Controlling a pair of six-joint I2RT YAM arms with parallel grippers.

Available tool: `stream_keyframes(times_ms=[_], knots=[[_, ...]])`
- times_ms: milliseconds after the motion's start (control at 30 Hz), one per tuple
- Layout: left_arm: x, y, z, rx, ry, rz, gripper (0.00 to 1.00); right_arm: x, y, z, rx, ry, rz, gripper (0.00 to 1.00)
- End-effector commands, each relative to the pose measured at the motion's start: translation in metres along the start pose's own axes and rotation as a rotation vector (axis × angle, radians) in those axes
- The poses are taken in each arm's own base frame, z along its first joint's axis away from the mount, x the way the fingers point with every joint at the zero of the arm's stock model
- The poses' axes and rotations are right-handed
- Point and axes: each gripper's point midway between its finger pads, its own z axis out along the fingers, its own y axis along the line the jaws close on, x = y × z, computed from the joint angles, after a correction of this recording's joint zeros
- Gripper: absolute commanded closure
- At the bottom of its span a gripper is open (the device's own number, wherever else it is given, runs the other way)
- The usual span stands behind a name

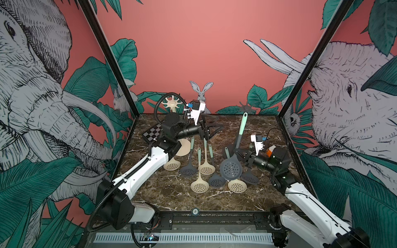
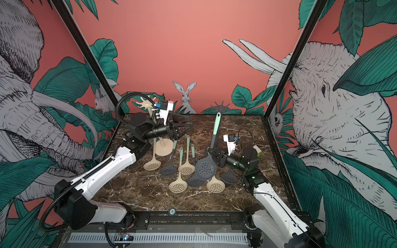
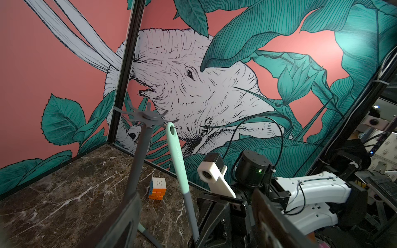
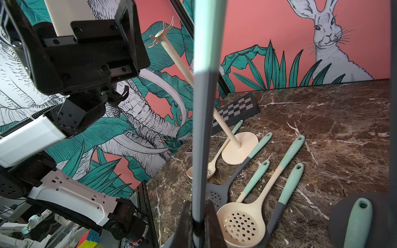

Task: Hang the skimmer on the kitchen utensil rack
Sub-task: Hang the skimmer on the rack, then pick up the skimmer from the center of the board.

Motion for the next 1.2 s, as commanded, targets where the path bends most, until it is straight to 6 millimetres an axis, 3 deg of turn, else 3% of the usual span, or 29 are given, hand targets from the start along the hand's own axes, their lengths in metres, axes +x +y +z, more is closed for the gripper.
stream_keyframes(times_ms=[0,200,367,600,900,1033,1167], knots=[[-0.015,-0.015,0.0,0.042,-0.028,0.033,0.18,0.018,-0.02,0.001,0.065,0.058,0.119,0.91],[-0.015,-0.016,-0.001,0.041,-0.029,0.037,0.18,0.017,-0.023,0.002,0.082,0.064,0.119,0.73],[-0.015,-0.017,-0.002,0.042,-0.027,0.041,0.18,0.017,-0.026,0.002,0.096,0.066,0.123,0.65],[-0.013,-0.016,-0.002,0.037,-0.024,0.044,0.18,0.02,-0.043,-0.011,0.237,0.053,0.118,0.32],[-0.013,-0.018,-0.004,0.036,-0.023,0.052,0.17,0.009,-0.057,-0.042,0.432,-0.033,0.096,0.26],[-0.013,-0.019,-0.005,0.036,-0.024,0.056,0.17,0.003,-0.071,-0.058,0.57,-0.065,0.143,0.26],[-0.013,-0.021,-0.006,0.036,-0.026,0.058,0.17,-0.01,-0.066,-0.06,0.579,-0.091,0.156,0.27]])
